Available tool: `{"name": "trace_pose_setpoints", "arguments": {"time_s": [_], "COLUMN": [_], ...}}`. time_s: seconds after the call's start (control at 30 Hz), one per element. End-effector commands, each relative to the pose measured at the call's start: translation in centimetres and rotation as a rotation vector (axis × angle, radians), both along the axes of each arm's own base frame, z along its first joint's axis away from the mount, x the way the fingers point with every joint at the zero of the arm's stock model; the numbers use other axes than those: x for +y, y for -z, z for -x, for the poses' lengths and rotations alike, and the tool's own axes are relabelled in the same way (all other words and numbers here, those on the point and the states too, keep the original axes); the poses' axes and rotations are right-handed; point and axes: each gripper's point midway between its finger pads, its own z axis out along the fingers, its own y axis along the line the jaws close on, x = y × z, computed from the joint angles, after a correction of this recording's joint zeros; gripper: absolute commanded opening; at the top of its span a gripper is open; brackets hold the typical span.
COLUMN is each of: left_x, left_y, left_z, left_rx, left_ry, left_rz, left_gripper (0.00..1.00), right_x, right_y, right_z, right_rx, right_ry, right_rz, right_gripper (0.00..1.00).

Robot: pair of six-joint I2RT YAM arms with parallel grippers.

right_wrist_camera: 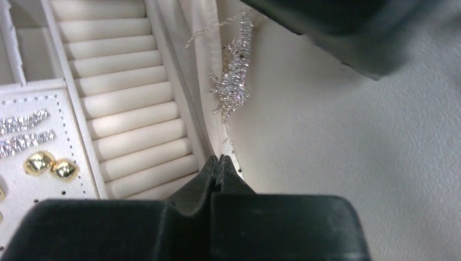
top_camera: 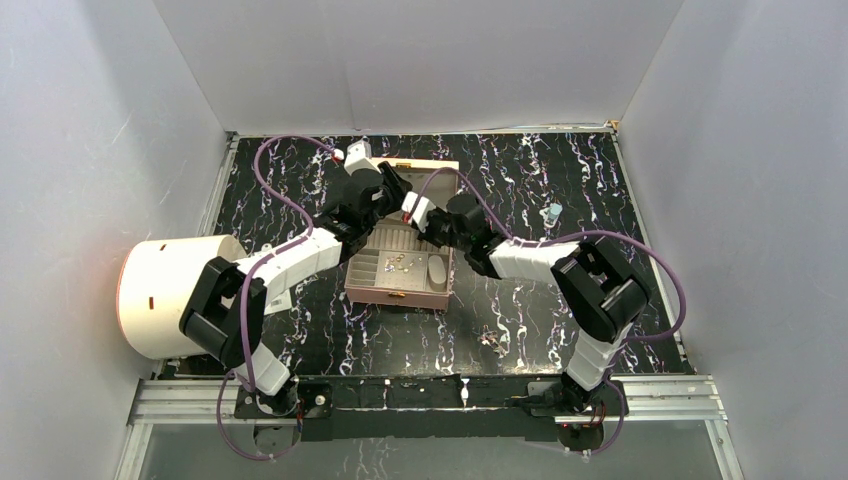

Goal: Organize the mixed jewelry
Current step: Adjust the jewelry in the jewelry box.

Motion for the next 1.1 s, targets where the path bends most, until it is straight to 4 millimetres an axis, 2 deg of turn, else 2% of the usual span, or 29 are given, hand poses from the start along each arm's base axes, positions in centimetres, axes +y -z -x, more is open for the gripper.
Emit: {"name": "trace_pose_setpoints", "arguments": {"time_s": [0.0, 0.4, 0.57, 0.67, 0.93, 1.07], "left_x": [1.1, 1.7, 1.9, 1.9, 1.7, 1.6], "left_y": [-1.8, -1.4, -1.1, -1.2, -1.5, -1.5], "left_z": [-1.5, -1.5, -1.3, -1.2, -0.9, -0.8], "left_rx": [-0.054, -0.035, -0.022, -0.021, -0.018, -0.014], "left_ry": [-0.067, -0.086, -0.093, -0.088, -0.074, -0.065], "left_rz": [-0.015, -0.04, -0.052, -0.05, -0.046, -0.045], "left_gripper": [0.41, 0.41, 0.41, 0.41, 0.41, 0.42], "right_x": [2.3, 2.0, 1.9, 1.7, 2.4, 2.0], "right_y": [0.9, 2.7, 2.0, 0.2, -1.9, -2.7], "right_z": [5.1, 6.8, 6.9, 6.0, 5.8, 4.7], "right_rx": [-0.049, -0.251, -0.284, -0.287, -0.192, -0.099], "right_ry": [-0.155, -0.17, -0.155, -0.083, -0.068, 0.002], "right_rz": [0.046, 0.195, 0.187, 0.129, 0.025, -0.025], "right_gripper": [0.0, 0.02, 0.04, 0.07, 0.14, 0.22]}}
